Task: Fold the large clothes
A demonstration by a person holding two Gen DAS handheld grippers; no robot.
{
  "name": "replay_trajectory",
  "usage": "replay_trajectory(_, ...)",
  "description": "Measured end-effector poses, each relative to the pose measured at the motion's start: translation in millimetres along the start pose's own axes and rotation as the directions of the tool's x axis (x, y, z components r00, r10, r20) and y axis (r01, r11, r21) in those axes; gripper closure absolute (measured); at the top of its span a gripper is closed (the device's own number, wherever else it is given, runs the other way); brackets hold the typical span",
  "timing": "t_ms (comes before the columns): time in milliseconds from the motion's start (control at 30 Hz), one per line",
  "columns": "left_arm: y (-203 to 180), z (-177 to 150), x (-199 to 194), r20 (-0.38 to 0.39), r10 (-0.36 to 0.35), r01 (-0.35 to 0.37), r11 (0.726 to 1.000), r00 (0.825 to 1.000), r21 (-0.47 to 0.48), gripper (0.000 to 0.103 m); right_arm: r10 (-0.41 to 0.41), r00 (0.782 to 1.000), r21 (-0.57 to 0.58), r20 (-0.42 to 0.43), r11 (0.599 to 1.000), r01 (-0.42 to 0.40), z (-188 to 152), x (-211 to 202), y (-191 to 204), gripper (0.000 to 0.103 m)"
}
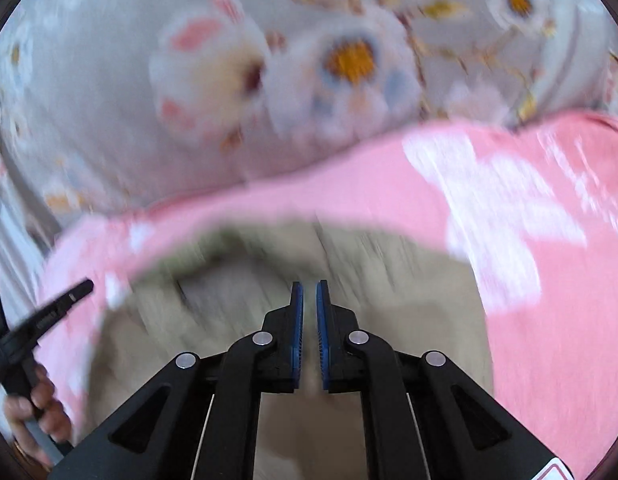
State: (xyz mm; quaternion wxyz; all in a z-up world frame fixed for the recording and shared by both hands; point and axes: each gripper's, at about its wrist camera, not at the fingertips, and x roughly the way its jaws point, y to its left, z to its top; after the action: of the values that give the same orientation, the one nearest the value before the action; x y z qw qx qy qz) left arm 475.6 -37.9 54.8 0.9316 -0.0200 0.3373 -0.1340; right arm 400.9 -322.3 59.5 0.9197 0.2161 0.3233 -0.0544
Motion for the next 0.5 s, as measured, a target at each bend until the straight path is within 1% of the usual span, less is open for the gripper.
replay_trajectory(33, -3.9, 19.1, 9.0, -0.012, -0.026, 0.025, 0.999, 1.0, -0.04, 0.093, 0.011, 1.0, 0.002, 0.01, 1.0, -0.011, 10.8, 6.9, 7.9, 0.097)
replay_trajectory(67, -6.2, 30.4, 18.5, -0.027, -0.035, 0.033, 0.997, 0.999, -0.074, 0.093, 0.013, 1.0, 0.0, 0.017, 1.0, -0.013, 21.3, 16.6, 16.9, 0.097)
replay_trajectory(100, -9.5, 41.9, 34.2, -0.054, -0.064, 0.057, 0.992, 0.997, -0.116, 0.093, 0.007, 1.0, -0.006, 0.019, 1.0, -0.007, 30.6, 32.8, 27.5, 0.097)
replay_trajectory(133, -11.1, 44.5, 44.1, -0.076, -0.079, 0.067, 0.988, 0.994, -0.142, 0.093, -0.01, 1.0, -0.02, 0.005, 1.0, 0.011, 32.6, 46.3, 33.9, 0.096)
replay_trajectory(167, -13.5, 45.2, 62.3, -0.118, -0.094, 0.073, 0.982, 0.988, -0.175, 0.093, -0.04, 0.999, -0.037, -0.036, 0.999, 0.039, 30.7, 64.2, 39.3, 0.096)
replay_trajectory(200, -16.1, 41.2, 79.8, -0.161, -0.098, 0.067, 0.98, 0.982, -0.189, 0.093, -0.047, 0.996, -0.044, -0.075, 0.998, 0.044, 25.5, 76.5, 41.2, 0.096)
replay_trajectory(233, -18.9, 33.0, 91.2, -0.195, -0.084, 0.046, 0.98, 0.977, -0.194, 0.093, -0.043, 0.99, -0.054, -0.133, 0.998, 0.036, 14.9, 91.8, 41.7, 0.095)
replay_trajectory(267, -20.2, 23.3, 102.9, -0.229, -0.079, 0.035, 0.981, 0.97, -0.192, 0.093, -0.052, 0.985, -0.074, -0.167, 0.996, 0.04, 2.1, 100.1, 40.9, 0.096)
replay_trajectory(300, -20.5, 10.9, 110.9, -0.256, -0.079, 0.032, 0.982, 0.964, -0.185, 0.093, -0.065, 0.982, -0.106, -0.177, 0.993, 0.046, -8.8, 102.6, 39.5, 0.097)
replay_trajectory(367, -17.9, -8.6, 113.4, -0.265, -0.098, 0.051, 0.983, 0.959, -0.178, 0.093, -0.096, 0.979, -0.17, -0.178, 0.983, 0.066, -26.2, 99.8, 35.3, 0.098)
replay_trajectory(400, -16.1, -16.8, 112.1, -0.258, -0.1, 0.058, 0.984, 0.961, -0.168, 0.093, -0.107, 0.979, -0.186, -0.176, 0.98, 0.074, -30.6, 98.2, 33.3, 0.099)
replay_trajectory(433, -15.5, -23.0, 110.2, -0.251, -0.101, 0.062, 0.985, 0.963, -0.158, 0.093, -0.127, 0.977, -0.207, -0.171, 0.974, 0.091, -36.7, 96.0, 29.0, 0.102)
replay_trajectory(500, -11.5, -36.1, 110.4, -0.251, -0.111, 0.077, 0.986, 0.962, -0.145, 0.093, -0.159, 0.972, -0.224, -0.17, 0.967, 0.119, -42.7, 97.2, 19.5, 0.103)
